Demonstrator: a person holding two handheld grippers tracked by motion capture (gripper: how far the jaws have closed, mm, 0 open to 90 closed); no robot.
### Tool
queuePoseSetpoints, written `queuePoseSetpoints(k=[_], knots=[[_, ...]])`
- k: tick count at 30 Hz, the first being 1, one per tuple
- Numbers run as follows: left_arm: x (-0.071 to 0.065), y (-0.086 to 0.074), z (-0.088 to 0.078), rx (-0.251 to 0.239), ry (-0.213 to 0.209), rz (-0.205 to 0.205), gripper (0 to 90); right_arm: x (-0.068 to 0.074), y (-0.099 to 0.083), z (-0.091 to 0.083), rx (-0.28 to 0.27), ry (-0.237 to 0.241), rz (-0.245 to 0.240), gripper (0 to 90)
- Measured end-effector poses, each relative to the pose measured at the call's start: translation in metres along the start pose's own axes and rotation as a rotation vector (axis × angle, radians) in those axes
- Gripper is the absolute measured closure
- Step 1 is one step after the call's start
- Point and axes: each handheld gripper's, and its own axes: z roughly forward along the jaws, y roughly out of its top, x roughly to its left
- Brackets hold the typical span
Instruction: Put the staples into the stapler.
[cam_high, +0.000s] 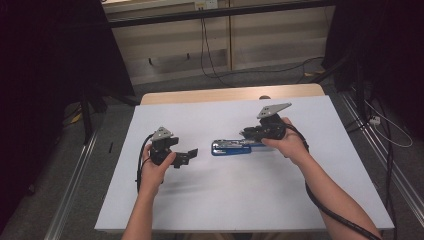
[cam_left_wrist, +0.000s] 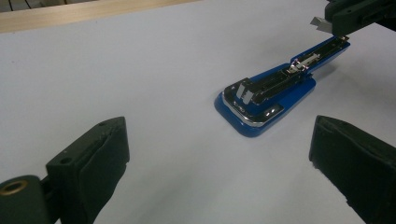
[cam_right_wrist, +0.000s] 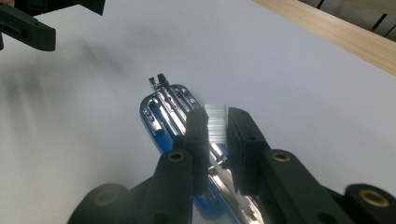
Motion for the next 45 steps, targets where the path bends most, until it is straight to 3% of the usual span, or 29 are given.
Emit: queuePoseSetpoints(k=[19,45], knots=[[0.001,-0.001,-0.001,0.007,0.004,0.000,5.1,-0.004,0.009,0.011,0.017,0.052,-0.061,79.1],[0.002,-0.001,-0.001,0.015,0.011,0.000,5.1,-0.001,0.018,0.026,0.033,0.111,-0.105,79.1]])
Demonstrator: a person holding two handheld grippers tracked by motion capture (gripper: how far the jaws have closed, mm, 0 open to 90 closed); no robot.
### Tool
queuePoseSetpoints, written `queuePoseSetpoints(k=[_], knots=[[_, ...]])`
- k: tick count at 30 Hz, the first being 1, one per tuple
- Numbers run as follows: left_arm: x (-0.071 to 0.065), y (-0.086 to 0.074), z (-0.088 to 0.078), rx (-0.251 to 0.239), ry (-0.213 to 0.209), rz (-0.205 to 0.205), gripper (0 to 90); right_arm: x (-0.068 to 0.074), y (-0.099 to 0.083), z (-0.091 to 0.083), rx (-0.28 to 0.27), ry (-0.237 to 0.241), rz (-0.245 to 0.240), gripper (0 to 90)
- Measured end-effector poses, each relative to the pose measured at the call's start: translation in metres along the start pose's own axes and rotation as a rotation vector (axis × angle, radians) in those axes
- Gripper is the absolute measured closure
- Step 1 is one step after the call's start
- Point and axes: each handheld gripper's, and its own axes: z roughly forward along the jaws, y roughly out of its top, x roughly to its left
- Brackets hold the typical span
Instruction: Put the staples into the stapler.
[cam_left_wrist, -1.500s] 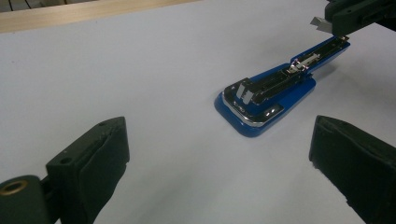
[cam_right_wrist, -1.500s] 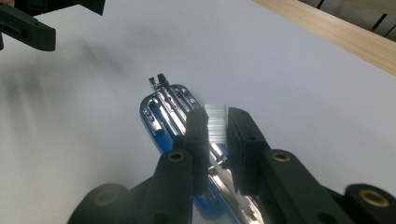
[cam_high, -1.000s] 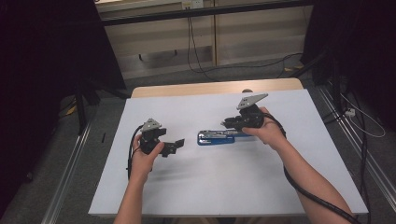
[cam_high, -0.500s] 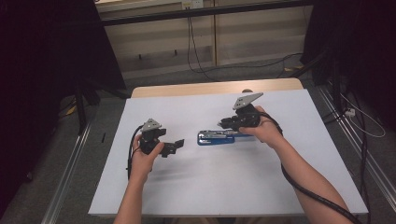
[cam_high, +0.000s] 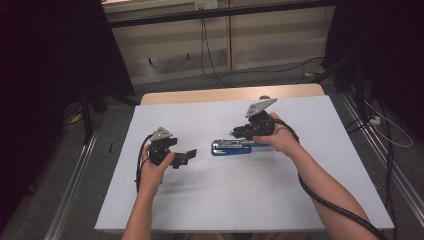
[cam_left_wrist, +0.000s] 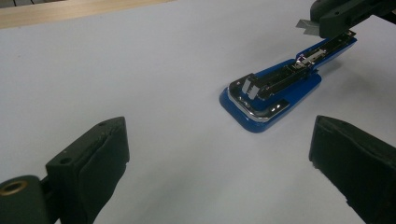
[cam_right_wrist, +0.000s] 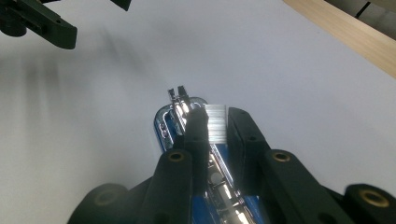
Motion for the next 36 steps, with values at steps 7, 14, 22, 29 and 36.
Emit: queuePoseSetpoints(k=[7,14,22,29,36], knots=[[0.000,0.000,0.000,0.001,0.003,0.002,5.1,0.000,0.001,0.004,0.004,0.014,-0.002,79.1],[0.000,0.000,0.000,0.002,0.002,0.003,5.1,0.000,0.003,0.007,0.004,0.027,-0.009,79.1],[0.000,0.000,0.000,0.001,0.002,-0.001,5.1,0.000,0.005,0.010,0.012,0.036,-0.020,79.1],[0.000,0.000,-0.001,-0.003,0.003,-0.003,5.1,0.001,0.007,0.014,0.019,0.051,-0.031,79.1],[0.000,0.000,0.000,0.000,0.003,-0.005,5.1,0.000,0.007,0.017,0.019,0.066,-0.028,79.1]])
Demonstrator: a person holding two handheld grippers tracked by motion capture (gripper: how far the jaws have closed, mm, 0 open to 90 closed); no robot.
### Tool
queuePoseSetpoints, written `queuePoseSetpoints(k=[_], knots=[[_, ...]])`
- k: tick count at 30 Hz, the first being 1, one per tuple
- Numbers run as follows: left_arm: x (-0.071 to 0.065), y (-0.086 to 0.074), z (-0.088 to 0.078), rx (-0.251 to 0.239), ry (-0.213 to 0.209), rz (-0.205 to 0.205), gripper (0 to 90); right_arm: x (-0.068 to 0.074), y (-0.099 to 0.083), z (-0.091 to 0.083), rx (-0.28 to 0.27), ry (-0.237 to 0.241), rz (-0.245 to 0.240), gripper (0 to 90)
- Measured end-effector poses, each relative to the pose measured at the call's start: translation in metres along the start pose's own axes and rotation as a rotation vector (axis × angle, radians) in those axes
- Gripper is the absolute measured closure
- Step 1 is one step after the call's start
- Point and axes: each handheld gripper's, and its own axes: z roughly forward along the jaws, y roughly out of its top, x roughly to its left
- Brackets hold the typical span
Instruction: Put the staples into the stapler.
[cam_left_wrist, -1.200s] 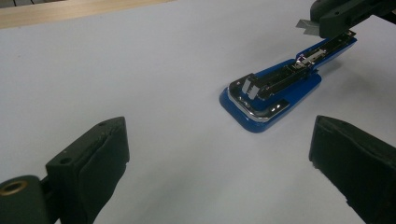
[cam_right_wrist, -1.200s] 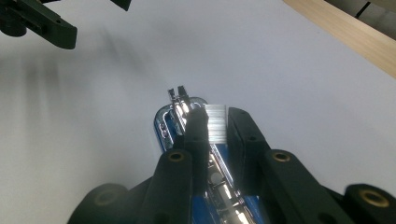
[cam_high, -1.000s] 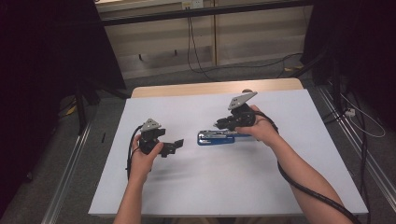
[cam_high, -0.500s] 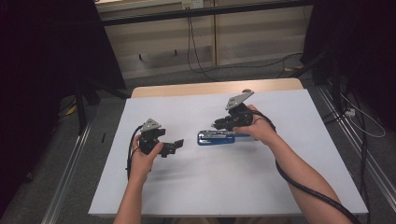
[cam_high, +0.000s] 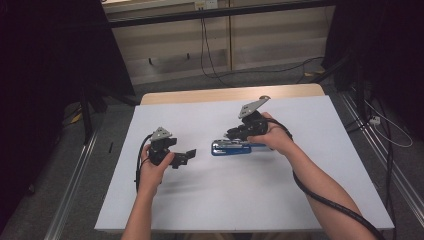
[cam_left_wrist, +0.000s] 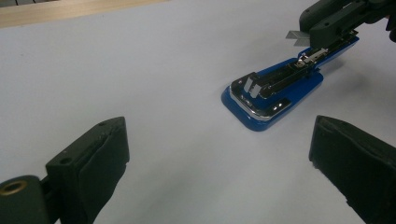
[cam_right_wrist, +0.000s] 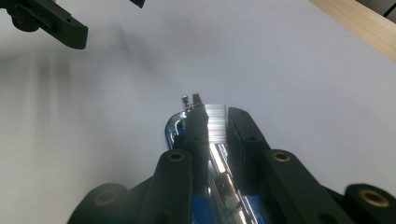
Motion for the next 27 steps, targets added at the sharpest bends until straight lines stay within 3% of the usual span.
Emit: queuePoseSetpoints(k=[27], knots=[[0.001,0.000,0.000,0.002,0.003,-0.002,5.1,-0.002,0.001,0.017,0.020,0.048,-0.026,79.1]])
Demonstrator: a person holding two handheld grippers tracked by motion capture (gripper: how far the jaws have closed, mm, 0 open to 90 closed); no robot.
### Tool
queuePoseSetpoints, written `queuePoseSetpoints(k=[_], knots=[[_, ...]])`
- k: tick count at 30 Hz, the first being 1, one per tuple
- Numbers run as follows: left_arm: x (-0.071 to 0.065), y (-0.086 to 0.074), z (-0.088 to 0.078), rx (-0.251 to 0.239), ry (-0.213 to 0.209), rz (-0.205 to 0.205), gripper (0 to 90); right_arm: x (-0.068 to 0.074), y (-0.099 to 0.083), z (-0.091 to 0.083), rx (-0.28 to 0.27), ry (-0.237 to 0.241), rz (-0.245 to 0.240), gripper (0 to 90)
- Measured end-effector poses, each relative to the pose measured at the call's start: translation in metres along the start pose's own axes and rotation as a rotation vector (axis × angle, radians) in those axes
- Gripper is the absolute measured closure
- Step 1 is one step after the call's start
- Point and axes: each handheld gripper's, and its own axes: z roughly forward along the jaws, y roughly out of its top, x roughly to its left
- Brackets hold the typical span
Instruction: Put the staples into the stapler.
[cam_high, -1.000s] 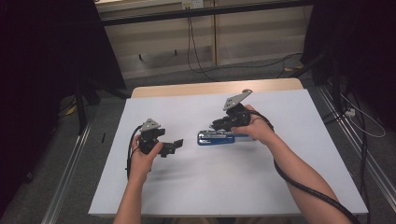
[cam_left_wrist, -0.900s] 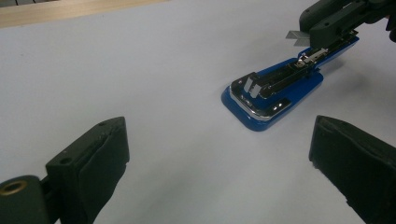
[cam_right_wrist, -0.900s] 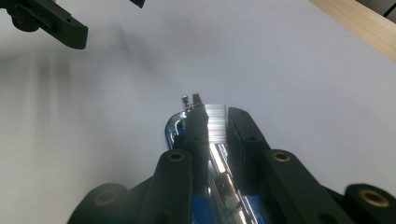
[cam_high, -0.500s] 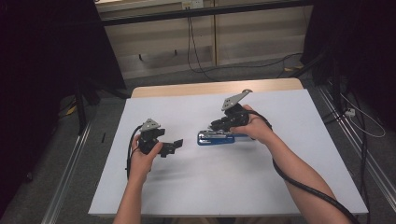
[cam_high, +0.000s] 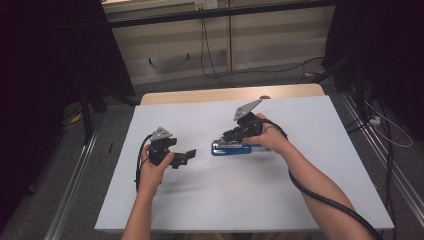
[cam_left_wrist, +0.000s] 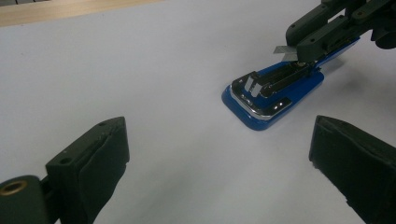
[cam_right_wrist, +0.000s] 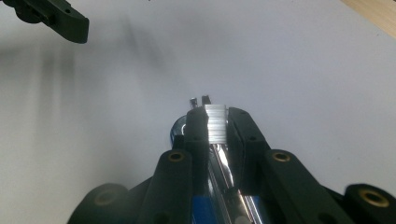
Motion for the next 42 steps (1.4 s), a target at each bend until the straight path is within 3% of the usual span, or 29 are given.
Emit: queuePoseSetpoints(k=[28,42], knots=[[0.001,0.000,0.000,-0.002,0.003,-0.003,5.1,-0.001,0.003,0.017,0.065,0.028,-0.084,79.1],[0.002,0.000,0.000,-0.003,0.006,-0.004,5.1,-0.002,0.003,0.022,0.070,0.036,-0.095,79.0]])
